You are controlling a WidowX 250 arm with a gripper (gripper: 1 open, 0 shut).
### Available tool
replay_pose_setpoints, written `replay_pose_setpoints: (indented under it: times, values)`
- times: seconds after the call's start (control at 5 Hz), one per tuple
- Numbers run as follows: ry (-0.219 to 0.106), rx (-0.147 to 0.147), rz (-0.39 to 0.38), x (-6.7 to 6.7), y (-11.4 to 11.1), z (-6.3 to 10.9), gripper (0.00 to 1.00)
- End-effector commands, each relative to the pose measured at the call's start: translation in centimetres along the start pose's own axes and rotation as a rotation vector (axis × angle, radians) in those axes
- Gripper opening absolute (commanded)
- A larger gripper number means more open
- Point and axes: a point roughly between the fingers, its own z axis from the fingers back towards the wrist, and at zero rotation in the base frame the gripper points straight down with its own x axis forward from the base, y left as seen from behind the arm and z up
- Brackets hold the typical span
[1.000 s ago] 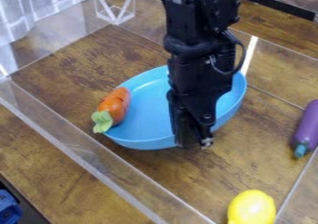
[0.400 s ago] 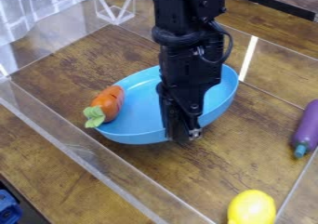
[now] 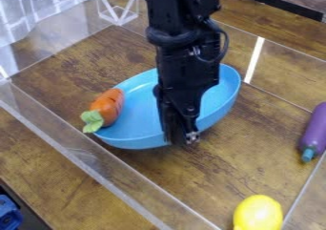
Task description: Move the carrot to the left side
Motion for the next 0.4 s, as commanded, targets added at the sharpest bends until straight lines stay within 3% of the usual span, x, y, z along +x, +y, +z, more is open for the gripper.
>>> replay_pose_setpoints:
  times: [0.0, 0.2]
  values:
    - [-0.070, 0.018, 0.008, 0.33, 0.09, 1.66, 0.00]
    - [-0.081, 0.008, 0.005, 0.42, -0.10, 1.77, 0.00]
